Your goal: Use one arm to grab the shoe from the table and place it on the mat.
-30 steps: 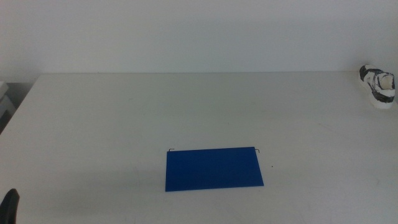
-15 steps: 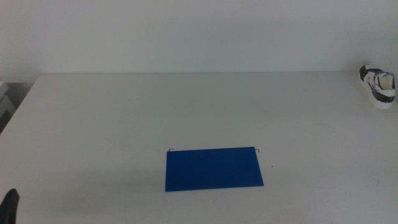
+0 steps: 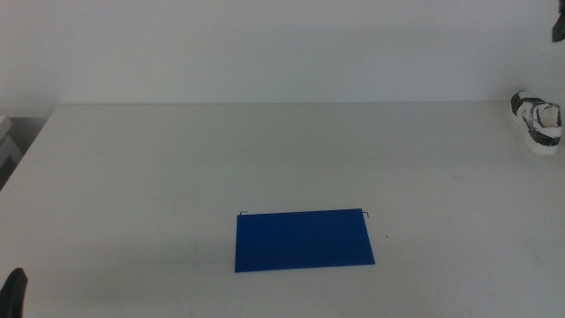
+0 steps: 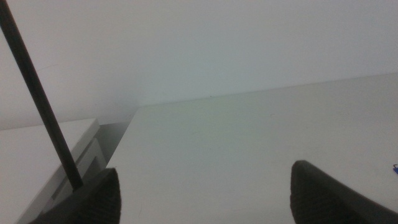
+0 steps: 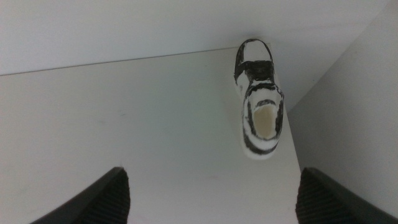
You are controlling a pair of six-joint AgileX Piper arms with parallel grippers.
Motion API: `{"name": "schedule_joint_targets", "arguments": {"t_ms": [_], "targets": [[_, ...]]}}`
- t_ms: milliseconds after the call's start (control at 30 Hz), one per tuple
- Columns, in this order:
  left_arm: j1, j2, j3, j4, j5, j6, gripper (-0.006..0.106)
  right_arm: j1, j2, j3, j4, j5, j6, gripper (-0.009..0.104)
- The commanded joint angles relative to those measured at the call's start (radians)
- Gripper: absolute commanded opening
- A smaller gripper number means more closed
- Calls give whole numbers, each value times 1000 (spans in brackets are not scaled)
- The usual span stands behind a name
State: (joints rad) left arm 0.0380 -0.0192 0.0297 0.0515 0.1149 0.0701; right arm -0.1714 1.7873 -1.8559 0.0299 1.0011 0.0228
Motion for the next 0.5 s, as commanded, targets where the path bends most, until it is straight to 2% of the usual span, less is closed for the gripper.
{"name": "schedule_joint_targets", "arguments": {"t_ms": [0,167,467], "targets": [[-4,-7,5,-9,-81,-6,94,-14,7,-76,-5,-49,-23,91],[-4,-7,5,-9,-81,-6,94,-27,138,-196,-73,-76,-23,91],[-4,-7,5,-9,-81,-6,94,-62,372,-468,-80,-89,-23,91]]}}
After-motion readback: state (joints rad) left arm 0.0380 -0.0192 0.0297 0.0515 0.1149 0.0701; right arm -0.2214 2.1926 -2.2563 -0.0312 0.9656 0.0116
